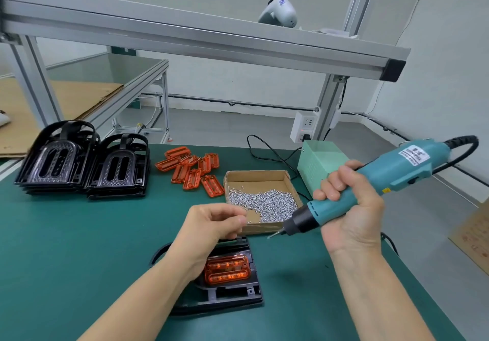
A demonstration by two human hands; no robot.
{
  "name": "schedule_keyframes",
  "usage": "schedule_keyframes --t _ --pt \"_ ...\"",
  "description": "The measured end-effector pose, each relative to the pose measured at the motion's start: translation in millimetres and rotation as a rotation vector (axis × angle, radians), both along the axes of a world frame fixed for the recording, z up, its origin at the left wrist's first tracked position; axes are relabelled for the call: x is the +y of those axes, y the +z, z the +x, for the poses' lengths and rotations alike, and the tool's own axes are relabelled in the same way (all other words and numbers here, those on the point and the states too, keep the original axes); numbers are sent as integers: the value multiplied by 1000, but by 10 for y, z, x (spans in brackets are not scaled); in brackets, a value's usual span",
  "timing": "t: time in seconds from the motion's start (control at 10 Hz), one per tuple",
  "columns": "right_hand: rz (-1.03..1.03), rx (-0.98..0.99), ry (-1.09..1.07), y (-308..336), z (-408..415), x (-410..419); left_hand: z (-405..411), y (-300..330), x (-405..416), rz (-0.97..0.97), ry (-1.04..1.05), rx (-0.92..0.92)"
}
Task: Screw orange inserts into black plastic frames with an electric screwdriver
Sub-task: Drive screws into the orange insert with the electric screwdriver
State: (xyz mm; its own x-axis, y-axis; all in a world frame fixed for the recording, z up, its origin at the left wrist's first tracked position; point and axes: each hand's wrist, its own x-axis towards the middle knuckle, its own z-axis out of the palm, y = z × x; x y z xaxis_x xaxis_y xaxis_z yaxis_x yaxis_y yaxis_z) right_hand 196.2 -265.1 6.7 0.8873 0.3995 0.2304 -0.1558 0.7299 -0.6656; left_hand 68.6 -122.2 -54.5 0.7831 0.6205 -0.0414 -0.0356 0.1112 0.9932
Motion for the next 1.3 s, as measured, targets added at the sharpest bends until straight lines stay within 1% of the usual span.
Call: schedule_keyframes --t 0.1,0.2,0.5,0.8,1.0,1.2,1.3 --pt "56 23 -5 56 -68 43 -155 0 -83 -139 -7 -44" --pt "94 33 3 98 -146 99 -251 24 -159 -204 -6 -96" --pt "136 15 61 162 -314 171 -357 20 -240 -218 -15 -172" --pt "112 2 58 174 -355 177 -351 39 -297 -273 -3 -220" --pt "134 -18 35 147 -390 188 -322 28 -319 -322 22 -238" --pt "128 -8 43 91 -402 219 -320 -15 -298 -295 30 -221" --pt "121 -17 57 77 -388 207 -327 -30 -295 -223 17 -189"
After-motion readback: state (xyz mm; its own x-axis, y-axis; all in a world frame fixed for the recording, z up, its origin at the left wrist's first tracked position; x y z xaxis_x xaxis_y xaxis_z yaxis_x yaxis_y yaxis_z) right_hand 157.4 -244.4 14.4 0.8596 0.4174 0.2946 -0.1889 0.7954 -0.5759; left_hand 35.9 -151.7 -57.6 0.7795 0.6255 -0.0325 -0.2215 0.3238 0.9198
